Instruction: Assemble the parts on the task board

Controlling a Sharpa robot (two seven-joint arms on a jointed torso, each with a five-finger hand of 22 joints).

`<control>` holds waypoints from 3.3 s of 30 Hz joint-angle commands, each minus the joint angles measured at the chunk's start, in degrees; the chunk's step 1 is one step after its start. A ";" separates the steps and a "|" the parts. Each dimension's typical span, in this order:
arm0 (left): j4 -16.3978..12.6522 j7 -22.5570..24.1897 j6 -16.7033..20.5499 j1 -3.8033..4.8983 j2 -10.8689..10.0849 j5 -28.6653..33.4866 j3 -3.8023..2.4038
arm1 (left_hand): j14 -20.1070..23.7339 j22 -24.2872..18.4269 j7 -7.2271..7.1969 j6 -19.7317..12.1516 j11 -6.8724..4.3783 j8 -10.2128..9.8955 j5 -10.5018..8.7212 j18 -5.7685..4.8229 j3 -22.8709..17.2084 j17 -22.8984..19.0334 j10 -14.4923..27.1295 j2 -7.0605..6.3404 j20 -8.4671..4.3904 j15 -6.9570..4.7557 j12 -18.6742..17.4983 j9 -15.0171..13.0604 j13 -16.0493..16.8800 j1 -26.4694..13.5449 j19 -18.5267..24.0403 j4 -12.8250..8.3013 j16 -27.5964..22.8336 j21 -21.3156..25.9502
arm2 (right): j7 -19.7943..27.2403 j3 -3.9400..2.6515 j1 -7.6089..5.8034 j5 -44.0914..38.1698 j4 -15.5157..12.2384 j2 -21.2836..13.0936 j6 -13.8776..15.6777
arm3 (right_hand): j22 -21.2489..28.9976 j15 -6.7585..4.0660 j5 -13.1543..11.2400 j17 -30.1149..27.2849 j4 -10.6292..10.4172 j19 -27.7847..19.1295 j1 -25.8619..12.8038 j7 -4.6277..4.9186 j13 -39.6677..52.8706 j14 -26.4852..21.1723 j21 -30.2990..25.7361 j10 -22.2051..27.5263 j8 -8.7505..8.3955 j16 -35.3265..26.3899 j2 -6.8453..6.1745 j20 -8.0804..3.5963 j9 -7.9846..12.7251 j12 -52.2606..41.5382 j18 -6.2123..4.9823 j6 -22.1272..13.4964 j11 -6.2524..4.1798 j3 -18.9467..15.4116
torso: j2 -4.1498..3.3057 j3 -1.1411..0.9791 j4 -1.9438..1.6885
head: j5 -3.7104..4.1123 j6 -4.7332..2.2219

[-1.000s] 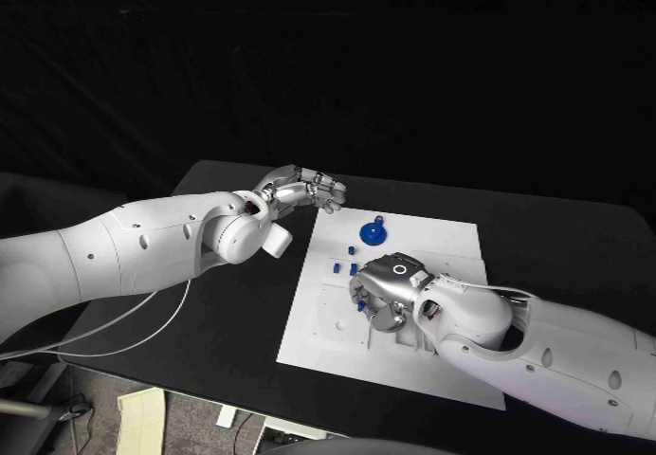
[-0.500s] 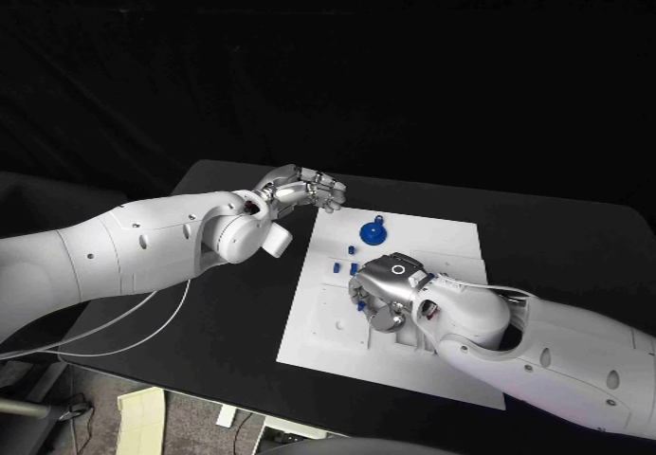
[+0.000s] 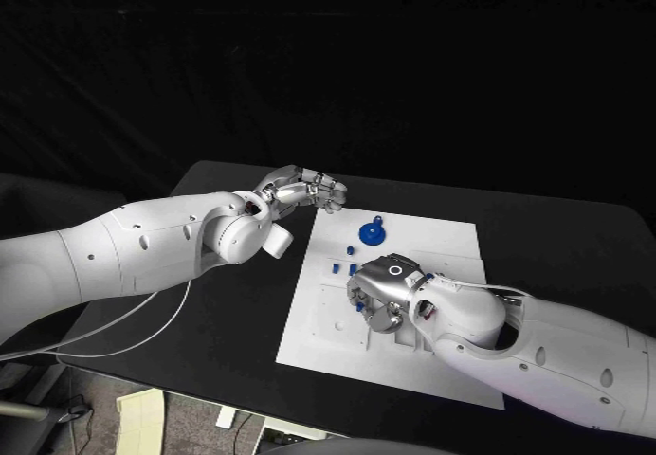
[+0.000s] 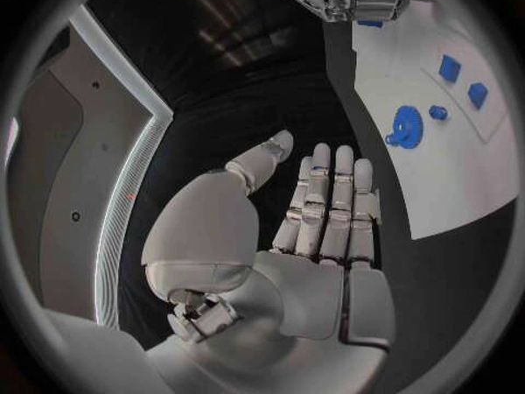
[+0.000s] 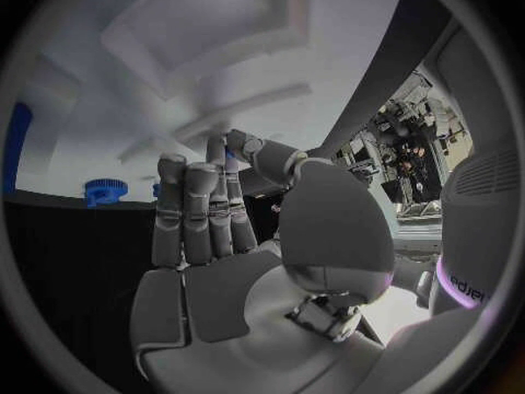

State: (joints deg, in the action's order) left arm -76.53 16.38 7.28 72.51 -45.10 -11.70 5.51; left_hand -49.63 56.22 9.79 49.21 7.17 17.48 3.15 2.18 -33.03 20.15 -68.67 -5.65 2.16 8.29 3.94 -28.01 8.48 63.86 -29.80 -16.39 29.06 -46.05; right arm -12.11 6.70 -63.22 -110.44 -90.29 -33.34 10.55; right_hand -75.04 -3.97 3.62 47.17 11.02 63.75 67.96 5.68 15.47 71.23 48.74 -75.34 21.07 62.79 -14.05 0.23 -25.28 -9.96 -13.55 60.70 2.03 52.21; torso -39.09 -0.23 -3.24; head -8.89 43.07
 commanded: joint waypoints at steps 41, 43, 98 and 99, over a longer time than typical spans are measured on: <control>3.06 0.69 -0.27 -0.62 1.44 0.93 -0.03 | -0.34 0.09 -0.04 -0.56 0.07 0.38 0.34 0.86 0.31 0.19 0.42 0.35 0.28 -0.08 0.11 0.12 -0.19 0.40 -0.21 0.03 -0.51 0.40 | 6.24 -4.61 -5.34 17.62 -6.43 -13.05 1.07 | -0.94 2.84 0.18 -0.11 0.00 -0.55 -3.95 3.40 -3.93 -0.23 -0.26 7.64 -3.13 0.09 -3.04 0.35 1.53 4.62 -1.45 -7.84 3.33 -9.51 | 0.92 -0.01 0.58 | 2.38 -2.59; 3.17 0.72 -0.27 -0.78 1.44 0.97 -0.03 | -0.35 0.09 -0.04 -0.56 0.07 0.38 0.34 0.86 0.32 0.20 0.42 0.35 0.28 -0.08 0.11 0.12 -0.20 0.40 -0.21 0.03 -0.52 0.41 | 7.33 -4.63 -5.88 18.05 -5.84 -13.82 0.70 | -1.00 2.99 1.68 -0.01 -0.01 -0.24 -4.16 3.51 -4.23 0.01 -0.03 8.00 -3.19 0.35 -2.97 0.21 1.59 4.74 -1.45 -8.14 3.46 -10.13 | 1.09 0.01 0.67 | 2.73 -2.76; 3.51 0.73 -0.75 -1.28 1.23 1.44 -0.03 | -0.42 0.13 0.00 -0.64 0.09 0.38 0.33 0.85 0.44 0.39 0.43 0.53 0.32 -0.06 0.11 0.16 -0.34 0.19 -0.26 0.12 -0.79 0.51 | 6.10 -3.34 -3.09 9.19 3.37 -11.66 -4.70 | -1.05 2.67 -0.78 -0.32 -2.59 -0.16 -0.16 2.55 -8.00 0.08 -0.01 6.40 -1.21 0.97 -1.53 0.13 1.63 2.86 -1.45 -6.20 3.13 -5.97 | 1.40 0.11 0.80 | 3.40 -2.60; 3.49 0.71 -0.76 -1.28 1.19 1.44 -0.03 | -0.42 0.13 0.00 -0.65 0.09 0.38 0.33 0.85 0.45 0.40 0.43 0.53 0.32 -0.06 0.11 0.16 -0.34 0.18 -0.27 0.13 -0.80 0.52 | 6.04 -3.33 -3.08 9.14 3.39 -11.66 -4.63 | -1.07 2.57 -0.81 -0.30 -2.63 -0.10 -0.13 2.47 -7.99 0.10 0.08 6.15 -1.07 1.01 -1.50 0.09 1.57 2.71 -1.45 -6.00 3.02 -5.78 | 1.40 0.10 0.81 | 3.40 -2.58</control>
State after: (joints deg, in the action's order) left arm -72.92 16.46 7.21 71.23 -43.91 -10.67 5.53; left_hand -49.64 56.26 9.80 48.81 7.17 17.48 3.15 2.54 -32.87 20.49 -68.67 -5.65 2.16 8.30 3.94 -27.93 8.19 63.86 -29.80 -16.23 28.61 -45.87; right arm -5.77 3.36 -66.35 -99.78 -86.89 -45.04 6.75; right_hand -75.04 -1.02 3.06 46.85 8.34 63.39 67.37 8.08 7.49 71.36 48.58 -68.83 19.75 63.62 -15.46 0.57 -23.63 -6.95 -11.97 54.23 5.09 46.14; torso -37.72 -0.10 -2.48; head -5.45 40.44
